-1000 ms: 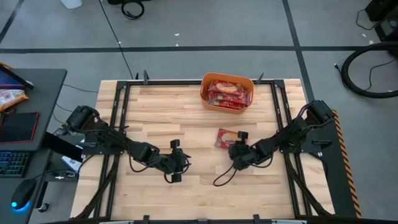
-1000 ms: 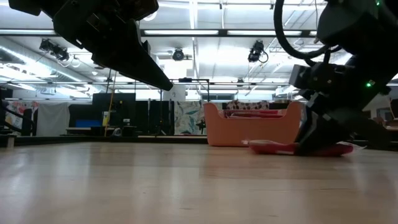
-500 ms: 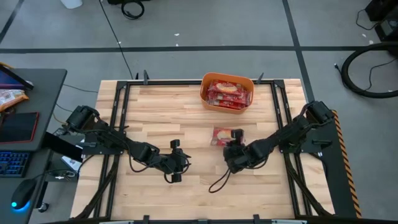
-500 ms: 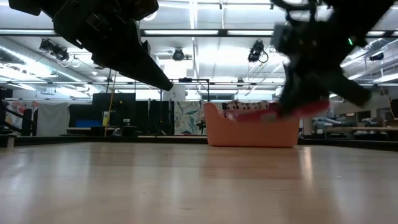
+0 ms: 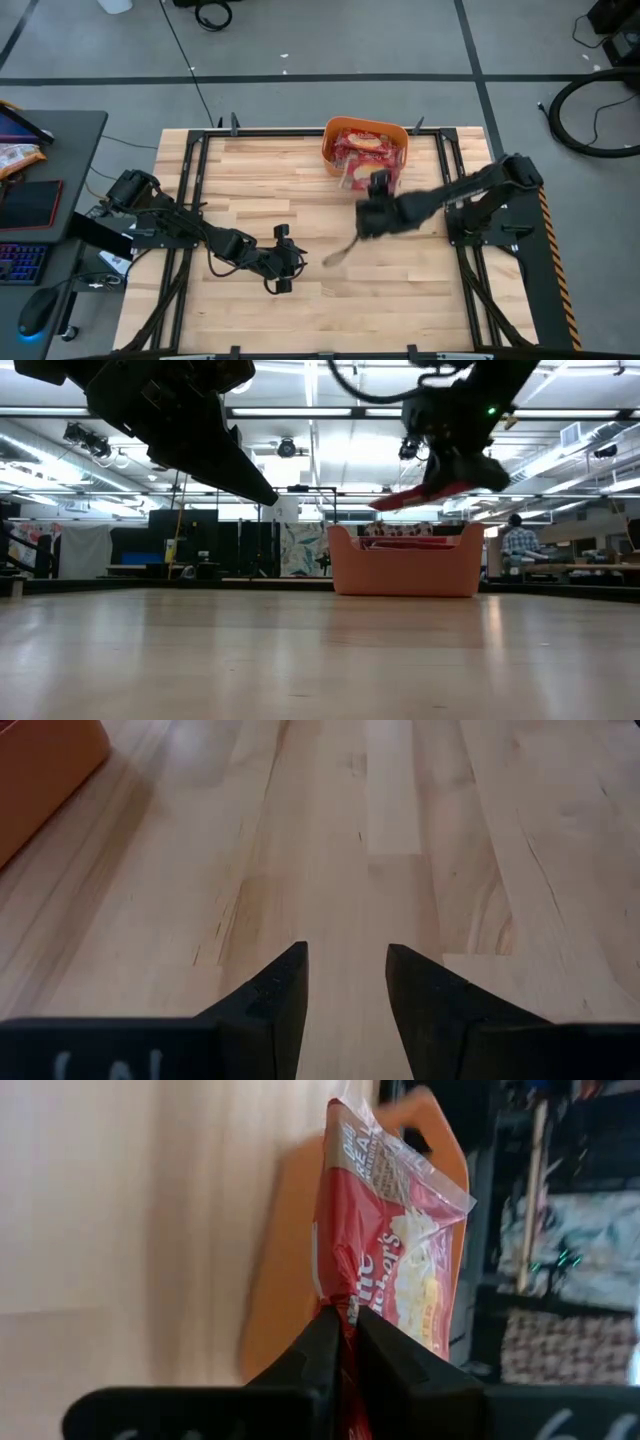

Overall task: Sort popcorn bags into baskets
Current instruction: Put the popcorn bag into the bin

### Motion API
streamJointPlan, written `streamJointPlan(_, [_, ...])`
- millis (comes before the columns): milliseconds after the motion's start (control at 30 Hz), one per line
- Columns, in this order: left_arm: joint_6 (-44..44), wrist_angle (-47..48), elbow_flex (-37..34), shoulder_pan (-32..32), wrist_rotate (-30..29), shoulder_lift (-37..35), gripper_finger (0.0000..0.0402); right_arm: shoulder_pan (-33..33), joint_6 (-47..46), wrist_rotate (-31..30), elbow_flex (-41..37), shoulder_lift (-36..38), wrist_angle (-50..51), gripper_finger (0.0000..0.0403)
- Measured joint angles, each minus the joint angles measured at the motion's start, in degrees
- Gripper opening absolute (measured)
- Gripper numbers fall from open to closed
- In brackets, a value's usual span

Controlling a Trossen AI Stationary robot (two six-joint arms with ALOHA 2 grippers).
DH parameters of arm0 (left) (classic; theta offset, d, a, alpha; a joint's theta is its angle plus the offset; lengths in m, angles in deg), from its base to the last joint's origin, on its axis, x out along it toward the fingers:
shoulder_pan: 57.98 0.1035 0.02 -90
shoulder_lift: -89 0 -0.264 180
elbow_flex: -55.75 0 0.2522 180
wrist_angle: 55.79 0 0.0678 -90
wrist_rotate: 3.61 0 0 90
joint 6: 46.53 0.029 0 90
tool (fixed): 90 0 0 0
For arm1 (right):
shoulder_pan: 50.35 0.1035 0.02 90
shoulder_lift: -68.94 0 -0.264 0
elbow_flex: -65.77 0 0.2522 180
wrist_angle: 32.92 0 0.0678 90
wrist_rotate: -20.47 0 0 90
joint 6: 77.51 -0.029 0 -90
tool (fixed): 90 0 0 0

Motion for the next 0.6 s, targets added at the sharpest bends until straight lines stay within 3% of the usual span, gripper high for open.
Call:
streamJointPlan(133, [0.04, 0.0, 0.0, 0.0, 0.0, 0.0, 0.0141, -7.63, 8.35, 4.26, -3.45, 5.48, -8.38, 0.0033])
streamJointPlan(400, [0.08, -0.02, 0.0, 0.17, -0.02, 0.0, 0.0141, -23.48, 29.02, 19.8, -12.43, 12.6, -34.17, 0.004])
streamJointPlan(600, [0.21, -0.02, 0.0, 0.17, -0.02, 0.0, 0.0141, -32.73, 30.88, 30.03, -13.29, 11.23, -38.01, 0.0049])
